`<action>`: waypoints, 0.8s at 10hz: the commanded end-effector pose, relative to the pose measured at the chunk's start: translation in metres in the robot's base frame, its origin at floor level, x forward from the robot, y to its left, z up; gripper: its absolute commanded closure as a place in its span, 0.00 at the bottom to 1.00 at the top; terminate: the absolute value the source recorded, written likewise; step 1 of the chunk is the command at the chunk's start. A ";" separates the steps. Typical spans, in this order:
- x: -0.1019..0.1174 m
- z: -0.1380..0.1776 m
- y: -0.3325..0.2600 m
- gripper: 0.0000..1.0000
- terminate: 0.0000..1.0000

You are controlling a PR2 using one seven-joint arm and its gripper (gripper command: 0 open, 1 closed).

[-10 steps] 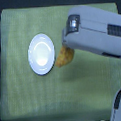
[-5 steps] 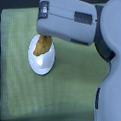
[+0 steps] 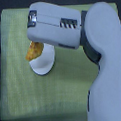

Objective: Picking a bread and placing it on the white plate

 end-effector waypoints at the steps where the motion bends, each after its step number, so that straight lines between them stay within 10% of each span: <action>1: -0.017 -0.024 0.001 1.00 0.00; 8: -0.024 -0.028 -0.008 1.00 0.00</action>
